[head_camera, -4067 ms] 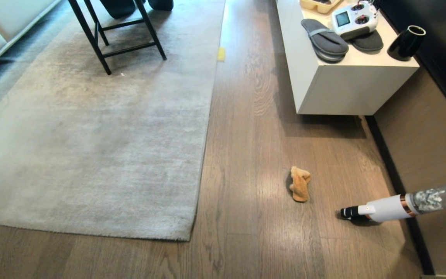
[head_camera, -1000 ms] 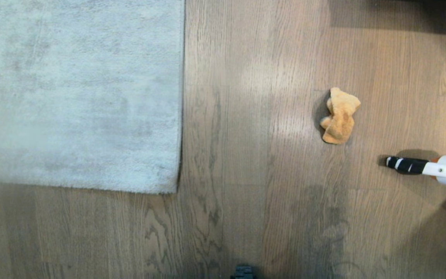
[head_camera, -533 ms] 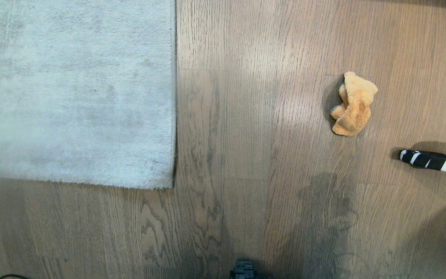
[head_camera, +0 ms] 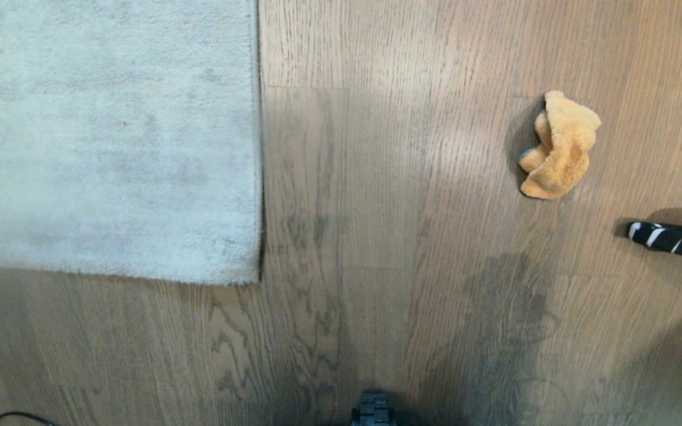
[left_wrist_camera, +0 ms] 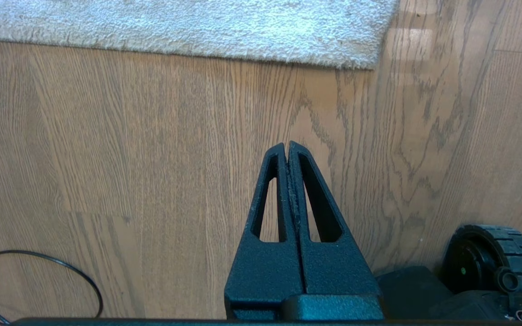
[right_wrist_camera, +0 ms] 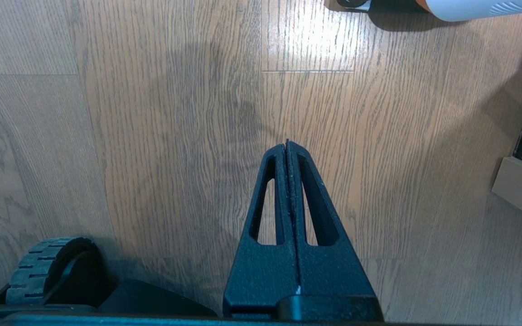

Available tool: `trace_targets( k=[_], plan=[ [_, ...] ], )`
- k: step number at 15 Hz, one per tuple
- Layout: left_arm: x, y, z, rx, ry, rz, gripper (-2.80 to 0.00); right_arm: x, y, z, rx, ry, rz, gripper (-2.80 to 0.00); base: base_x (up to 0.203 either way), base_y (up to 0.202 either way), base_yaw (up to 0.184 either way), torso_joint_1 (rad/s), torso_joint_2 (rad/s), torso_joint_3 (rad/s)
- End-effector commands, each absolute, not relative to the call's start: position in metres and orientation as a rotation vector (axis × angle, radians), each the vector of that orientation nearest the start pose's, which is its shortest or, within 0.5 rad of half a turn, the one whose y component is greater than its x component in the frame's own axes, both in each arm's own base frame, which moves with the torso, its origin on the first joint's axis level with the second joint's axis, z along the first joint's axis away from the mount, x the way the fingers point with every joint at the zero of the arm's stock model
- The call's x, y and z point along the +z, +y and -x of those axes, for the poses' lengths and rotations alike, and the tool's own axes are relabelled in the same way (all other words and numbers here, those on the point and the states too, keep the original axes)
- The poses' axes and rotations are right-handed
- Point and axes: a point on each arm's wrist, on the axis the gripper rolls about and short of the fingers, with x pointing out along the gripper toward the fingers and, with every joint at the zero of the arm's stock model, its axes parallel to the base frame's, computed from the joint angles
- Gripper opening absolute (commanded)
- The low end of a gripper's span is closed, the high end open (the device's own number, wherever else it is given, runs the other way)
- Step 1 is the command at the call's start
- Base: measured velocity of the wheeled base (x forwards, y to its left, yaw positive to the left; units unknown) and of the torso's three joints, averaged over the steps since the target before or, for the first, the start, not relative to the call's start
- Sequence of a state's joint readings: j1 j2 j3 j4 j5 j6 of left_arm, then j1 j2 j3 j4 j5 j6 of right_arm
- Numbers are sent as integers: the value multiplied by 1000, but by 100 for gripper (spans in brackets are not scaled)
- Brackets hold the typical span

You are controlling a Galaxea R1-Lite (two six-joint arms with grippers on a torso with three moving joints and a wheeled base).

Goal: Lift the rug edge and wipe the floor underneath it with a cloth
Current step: Lift up the carpet

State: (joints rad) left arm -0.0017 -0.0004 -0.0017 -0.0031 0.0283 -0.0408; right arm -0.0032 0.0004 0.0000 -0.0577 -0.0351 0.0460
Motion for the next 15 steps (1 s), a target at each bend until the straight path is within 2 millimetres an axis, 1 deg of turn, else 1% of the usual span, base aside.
trace_targets(
  k=[1, 15],
  plan=[
    [76, 1, 23, 28, -5, 41, -280, 81, -1, 23, -37, -58, -47, -280, 0, 0, 0, 0, 0, 0],
    [76, 1, 23, 26, -4, 40, -280, 81, -1, 23, -37, -58, -47, -280, 0, 0, 0, 0, 0, 0]
  ],
)
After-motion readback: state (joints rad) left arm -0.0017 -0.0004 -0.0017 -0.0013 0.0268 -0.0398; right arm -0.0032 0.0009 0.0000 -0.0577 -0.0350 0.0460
